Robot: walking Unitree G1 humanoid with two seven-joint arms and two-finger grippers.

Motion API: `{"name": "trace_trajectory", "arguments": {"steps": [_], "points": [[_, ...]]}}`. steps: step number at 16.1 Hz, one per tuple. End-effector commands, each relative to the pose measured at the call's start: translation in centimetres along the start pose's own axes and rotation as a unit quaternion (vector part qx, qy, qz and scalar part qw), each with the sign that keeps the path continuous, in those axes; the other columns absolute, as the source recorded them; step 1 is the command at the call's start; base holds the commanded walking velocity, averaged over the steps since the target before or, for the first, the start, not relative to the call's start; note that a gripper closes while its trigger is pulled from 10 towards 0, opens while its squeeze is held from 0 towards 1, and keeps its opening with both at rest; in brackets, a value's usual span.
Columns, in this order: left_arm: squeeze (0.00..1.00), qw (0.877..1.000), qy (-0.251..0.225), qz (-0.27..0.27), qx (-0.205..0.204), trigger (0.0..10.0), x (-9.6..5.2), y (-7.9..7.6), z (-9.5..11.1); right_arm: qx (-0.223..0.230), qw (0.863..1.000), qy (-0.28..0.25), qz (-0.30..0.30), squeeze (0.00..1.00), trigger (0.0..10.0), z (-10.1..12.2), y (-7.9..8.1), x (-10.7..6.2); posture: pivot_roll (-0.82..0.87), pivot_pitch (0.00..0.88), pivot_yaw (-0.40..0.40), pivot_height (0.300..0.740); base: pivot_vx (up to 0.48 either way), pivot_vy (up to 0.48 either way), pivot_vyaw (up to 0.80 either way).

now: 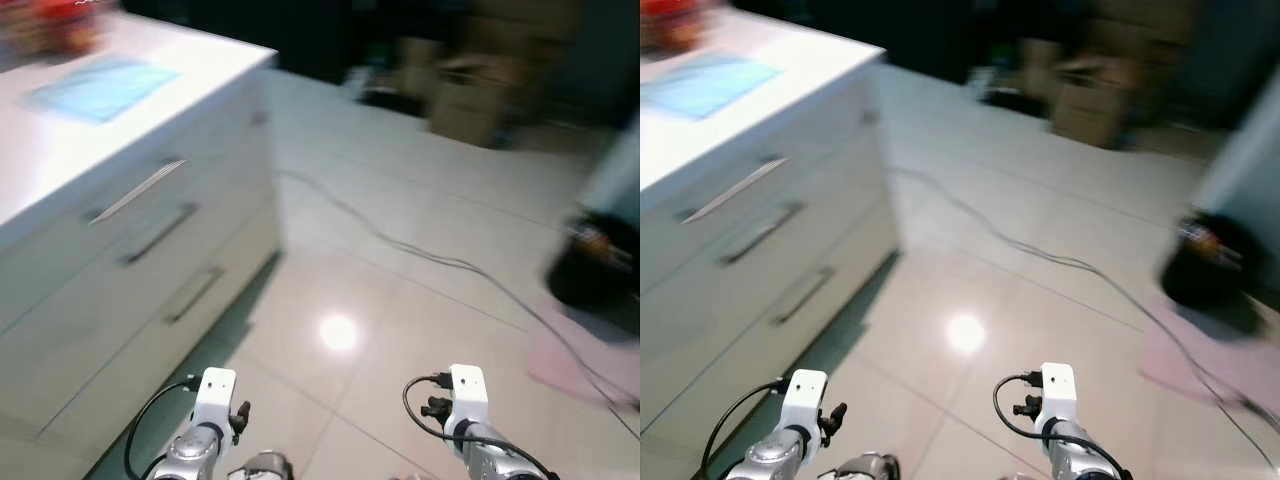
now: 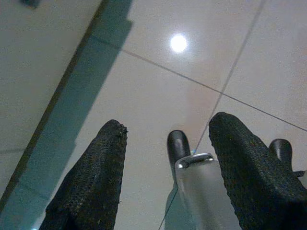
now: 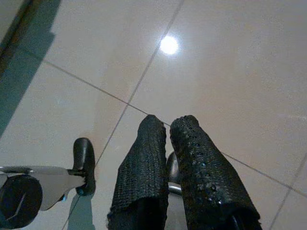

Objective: Kitchen organization

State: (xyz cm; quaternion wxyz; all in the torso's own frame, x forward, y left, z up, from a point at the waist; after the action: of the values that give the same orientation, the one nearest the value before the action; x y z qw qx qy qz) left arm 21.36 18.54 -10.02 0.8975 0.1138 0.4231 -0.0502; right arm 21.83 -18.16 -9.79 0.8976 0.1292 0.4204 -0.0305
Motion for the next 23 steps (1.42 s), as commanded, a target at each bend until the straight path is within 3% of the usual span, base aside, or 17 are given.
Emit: {"name": "trace_trajectory", "arguments": {"steps": [1,23], "points": [[0.0,1.0,0.011,0.004,-0.001,10.0,-0.1,0.13,-0.57,-0.003,1.0,0.004,0.001,0.0,10.0,-0.23,0.03,-0.03,-0.05,0.04,0.04,0.74,0.0,0.0,0.8],[0.0,1.0,0.009,0.001,0.009,10.0,-0.08,0.25,-0.42,0.01,1.0,0.011,0.009,0.0,10.0,-1.15,0.77,-0.06,-0.04,0.062,0.062,0.74,0.0,0.0,0.8]]}}
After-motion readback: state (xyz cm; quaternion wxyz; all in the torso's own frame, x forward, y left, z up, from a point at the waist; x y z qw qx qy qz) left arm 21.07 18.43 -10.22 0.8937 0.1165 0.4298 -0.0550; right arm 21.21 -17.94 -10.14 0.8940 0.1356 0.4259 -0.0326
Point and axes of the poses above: a point about 5 cm out from each wrist's last joint towards the gripper, its own x axis pointing out of the wrist towards the gripper, its own z axis along the axis of the wrist's last joint, y = z × x, the point moved 3 cm from there along x, pointing out of the wrist towards the gripper, and after that the axes turned 9 degrees about x, right-handed, at the moved point
